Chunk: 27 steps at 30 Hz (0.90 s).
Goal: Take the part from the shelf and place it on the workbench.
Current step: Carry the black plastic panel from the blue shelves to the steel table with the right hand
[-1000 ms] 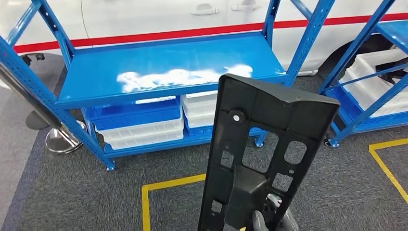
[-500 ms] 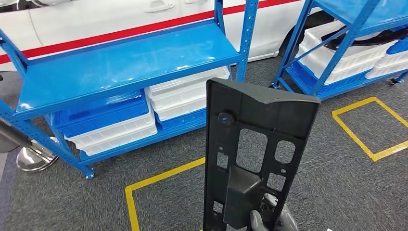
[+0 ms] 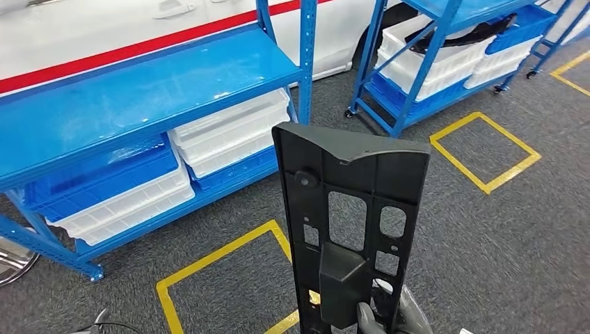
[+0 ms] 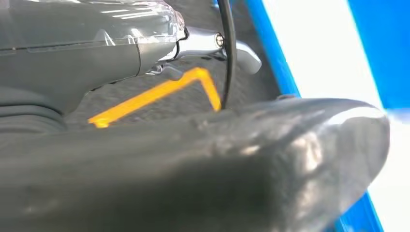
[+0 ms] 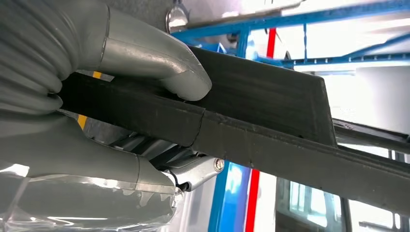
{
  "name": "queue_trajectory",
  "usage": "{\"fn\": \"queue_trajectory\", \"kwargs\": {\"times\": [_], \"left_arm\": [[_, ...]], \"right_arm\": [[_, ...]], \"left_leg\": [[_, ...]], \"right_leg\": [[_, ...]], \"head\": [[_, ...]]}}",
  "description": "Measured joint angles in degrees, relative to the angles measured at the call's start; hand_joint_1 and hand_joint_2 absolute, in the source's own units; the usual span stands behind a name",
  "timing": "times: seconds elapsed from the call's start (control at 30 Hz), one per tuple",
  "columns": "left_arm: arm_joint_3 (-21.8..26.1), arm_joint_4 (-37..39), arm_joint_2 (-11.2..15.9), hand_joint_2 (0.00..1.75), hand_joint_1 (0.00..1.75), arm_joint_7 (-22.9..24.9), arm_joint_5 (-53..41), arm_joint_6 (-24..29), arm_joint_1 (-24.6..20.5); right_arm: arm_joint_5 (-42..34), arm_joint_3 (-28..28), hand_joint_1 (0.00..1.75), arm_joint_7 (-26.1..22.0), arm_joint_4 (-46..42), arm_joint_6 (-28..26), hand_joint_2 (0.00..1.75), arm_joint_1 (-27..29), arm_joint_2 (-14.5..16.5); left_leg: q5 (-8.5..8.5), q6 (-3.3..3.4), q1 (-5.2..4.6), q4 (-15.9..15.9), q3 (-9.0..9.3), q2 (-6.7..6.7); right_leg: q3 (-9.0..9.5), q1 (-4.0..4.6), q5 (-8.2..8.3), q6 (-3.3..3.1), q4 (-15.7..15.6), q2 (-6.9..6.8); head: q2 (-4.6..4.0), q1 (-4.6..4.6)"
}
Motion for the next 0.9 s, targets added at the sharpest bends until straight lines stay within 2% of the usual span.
{"fn": "queue_trajectory", "kwargs": {"times": [0.03,0.07,0.1,0.13,0.17,0.23,0.27,0.33,0.37,0.4,0.43,0.47,0.5,0.53,0.57,0.6,0.63,0.67,0.7,0.73,0.77,0.8,0.83,0.87,0.9], "left_arm": [[0.53,-0.51,0.00,0.00,0.00,0.04,-0.85,-0.57,-0.46],[0.94,-1.00,0.00,0.00,0.00,0.08,-1.69,-1.06,-0.83],[1.29,-1.46,0.00,0.00,0.00,0.08,-2.59,-1.56,-1.20],[1.60,-1.88,0.00,0.00,0.00,-0.02,-3.54,-2.12,-1.54],[1.86,-2.26,0.00,0.00,0.00,-0.23,-4.42,-2.70,-1.86],[2.42,-2.92,0.00,0.00,0.00,-0.97,-6.01,-3.91,-2.32],[2.71,-3.19,0.00,0.00,0.00,-1.40,-6.67,-4.49,-2.50],[3.19,-3.61,0.00,0.00,0.00,-2.17,-7.61,-5.44,-2.71],[3.37,-3.74,0.00,0.00,0.00,-2.45,-7.82,-5.82,-2.73],[3.46,-3.84,-0.01,0.00,0.00,-2.67,-7.75,-6.08,-2.65],[3.54,-3.90,-0.02,0.00,0.00,-2.78,-7.44,-6.20,-2.40],[3.60,-3.87,-0.03,0.00,0.00,-2.81,-6.93,-6.09,-1.98],[3.62,-3.79,-0.04,0.00,0.00,-2.78,-6.29,-5.76,-1.43],[3.64,-3.63,-0.04,0.00,0.00,-2.70,-5.65,-5.30,-0.82],[3.65,-3.44,-0.04,0.00,0.00,-2.66,-5.11,-4.84,-0.26],[3.65,-3.22,-0.04,0.00,0.00,-2.63,-4.74,-4.51,0.18],[3.65,-3.04,-0.04,0.00,0.00,-2.63,-4.49,-4.31,0.49],[3.65,-2.91,-0.04,0.00,0.00,-2.63,-4.36,-4.23,0.71],[3.66,-2.80,-0.04,0.00,0.00,-2.59,-4.27,-4.21,0.84],[3.67,-2.72,-0.05,0.00,0.00,-2.44,-4.18,-4.12,0.96],[3.68,-2.62,-0.07,0.00,0.00,-2.17,-4.05,-3.98,1.05],[3.69,-2.51,-0.08,0.00,0.00,-1.74,-3.86,-3.70,1.12],[3.69,-2.35,-0.09,0.00,0.00,-1.15,-3.56,-3.31,1.18],[3.69,-2.03,-0.13,0.00,0.00,-0.36,-3.18,-2.70,1.21],[3.71,-1.55,-0.16,0.00,0.00,0.47,-2.80,-1.92,1.27]], "right_arm": [[0.03,-0.34,1.75,0.04,0.00,0.24,1.75,0.03,0.03],[0.05,-0.70,1.75,0.07,0.00,0.49,1.75,0.08,0.06],[0.07,-1.07,1.75,0.09,0.00,0.77,1.75,0.13,0.07],[0.07,-1.44,1.75,0.09,0.00,1.13,1.75,0.14,0.09],[0.05,-1.76,1.75,0.09,-0.01,1.49,1.75,0.12,0.14],[-0.01,-2.35,1.75,0.08,-0.05,2.15,1.75,0.07,0.38],[-0.05,-2.59,1.75,0.07,-0.10,2.45,1.75,0.06,0.56],[-0.18,-3.06,1.75,0.05,-0.22,2.92,1.75,0.15,0.96],[-0.33,-3.30,1.75,0.02,-0.34,3.10,1.75,0.27,1.20],[-0.56,-3.53,1.75,-0.02,-0.49,3.22,1.75,0.36,1.43],[-0.89,-3.71,1.75,-0.06,-0.67,3.31,1.75,0.44,1.73],[-1.25,-3.86,1.75,-0.09,-0.85,3.39,1.75,0.55,2.03],[-1.56,-4.01,1.75,-0.09,-1.00,3.45,1.75,0.70,2.31],[-1.83,-4.16,1.75,-0.09,-1.13,3.54,1.75,0.95,2.58],[-2.01,-4.31,1.75,-0.08,-1.27,3.60,1.75,1.24,2.79],[-2.12,-4.44,1.75,-0.08,-1.40,3.66,1.75,1.50,2.93],[-2.18,-4.57,1.75,-0.07,-1.51,3.71,1.75,1.69,3.05],[-2.20,-4.66,1.75,-0.07,-1.62,3.75,1.75,1.81,3.16],[-2.22,-4.75,1.75,-0.07,-1.71,3.78,1.75,1.84,3.26],[-2.21,-4.84,1.75,-0.07,-1.77,3.78,1.75,1.88,3.34],[-2.17,-4.93,1.75,-0.06,-1.84,3.70,1.75,1.93,3.43],[-2.05,-5.03,1.75,-0.04,-1.90,3.49,1.75,2.02,3.51],[-1.88,-5.18,1.75,0.02,-1.98,3.19,1.75,2.16,3.57],[-1.61,-5.45,1.75,0.14,-2.08,2.77,1.75,2.32,3.63],[-1.31,-5.84,1.75,0.32,-2.14,2.39,1.75,2.42,3.67]], "left_leg": [[-0.03,-0.04,-0.02,0.16,-0.20,0.93],[-0.08,-0.12,-0.04,0.32,-0.35,1.83],[-0.17,-0.24,-0.03,0.48,-0.42,2.69],[-0.30,-0.41,-0.02,0.66,-0.43,3.45],[-0.48,-0.66,-0.04,0.89,-0.40,4.09],[-0.93,-1.35,-0.27,1.40,-0.38,5.13],[-1.09,-1.71,-0.39,1.53,-0.33,5.61],[-1.26,-2.36,-0.44,1.57,-0.13,6.54],[-1.62,-2.70,-0.32,1.82,-0.12,6.09],[-2.55,-3.00,-0.17,2.84,-0.48,4.92],[-4.18,-3.25,-0.02,5.13,-1.42,3.35],[-6.24,-3.41,0.11,8.59,-2.92,1.71],[-8.31,-3.48,0.14,12.79,-4.82,0.81],[-9.71,-3.52,0.14,16.53,-6.57,0.48],[-9.98,-3.48,0.14,18.60,-7.61,0.38],[-9.05,-3.37,0.13,18.41,-7.62,0.31],[-7.10,-3.18,0.13,15.82,-6.54,0.04],[-4.76,-2.92,0.14,11.67,-4.78,-1.03],[-3.05,-2.64,0.20,7.65,-3.10,-2.68],[-1.99,-2.43,0.21,4.67,-1.93,-4.06],[-1.68,-2.24,0.17,3.11,-1.37,-5.10],[-1.80,-2.06,0.06,2.82,-1.31,-5.19],[-1.62,-1.80,-0.02,2.64,-1.22,-4.48],[-1.33,-1.43,0.03,2.29,-1.03,-3.68],[-1.00,-0.99,0.13,1.85,-0.84,-2.85]], "right_leg": [[-1.50,-0.12,-0.98,0.21,3.02,-0.35],[-2.10,-0.25,-0.89,0.39,4.31,-0.56],[-1.55,-0.36,0.23,0.51,3.42,-0.85],[0.15,-0.44,2.09,0.55,0.41,-1.42],[2.37,-0.42,3.72,0.45,-3.65,-2.66],[5.47,-0.07,5.50,-0.24,-9.45,-4.79],[5.84,0.15,5.51,-0.68,-10.38,-5.21],[5.53,0.32,5.68,-1.48,-10.35,-3.98],[5.44,0.21,5.84,-1.84,-10.47,-3.41],[5.37,0.07,6.04,-2.24,-10.63,-2.82],[5.31,-0.08,6.24,-2.61,-10.78,-2.24],[5.16,-0.07,6.36,-2.86,-10.80,-1.63],[4.99,0.00,6.45,-3.06,-10.78,-0.88],[4.85,0.09,6.51,-3.15,-10.74,-0.08],[4.76,0.17,6.54,-3.18,-10.67,0.76],[4.73,0.22,6.56,-3.19,-10.58,1.61],[4.74,0.25,6.56,-3.16,-10.45,2.43],[4.70,0.21,6.53,-3.09,-10.27,3.22],[4.57,0.24,6.52,-2.92,-10.02,3.94],[4.33,0.19,6.56,-2.62,-9.81,4.63],[4.05,0.08,6.66,-2.23,-9.70,5.29],[3.82,-0.04,6.83,-1.75,-9.70,5.96],[3.64,-0.15,7.08,-1.23,-9.87,6.71],[3.50,-0.21,7.12,-0.88,-9.82,6.75],[3.13,-0.11,6.65,-0.62,-9.21,5.84]], "head": [[0.00,0.01],[0.00,0.01],[0.00,0.01],[0.00,0.01],[0.00,0.01],[0.00,0.00],[0.00,-0.01],[0.00,-0.01],[0.00,-0.02],[0.00,-0.03],[0.00,-0.04],[0.00,-0.05],[0.00,-0.05],[0.00,-0.05],[0.00,-0.05],[0.00,-0.05],[0.00,-0.05],[0.00,-0.05],[0.00,-0.04],[0.00,-0.04],[0.00,-0.03],[0.00,-0.03],[0.00,-0.04],[0.00,-0.04],[0.00,0.00]]}}
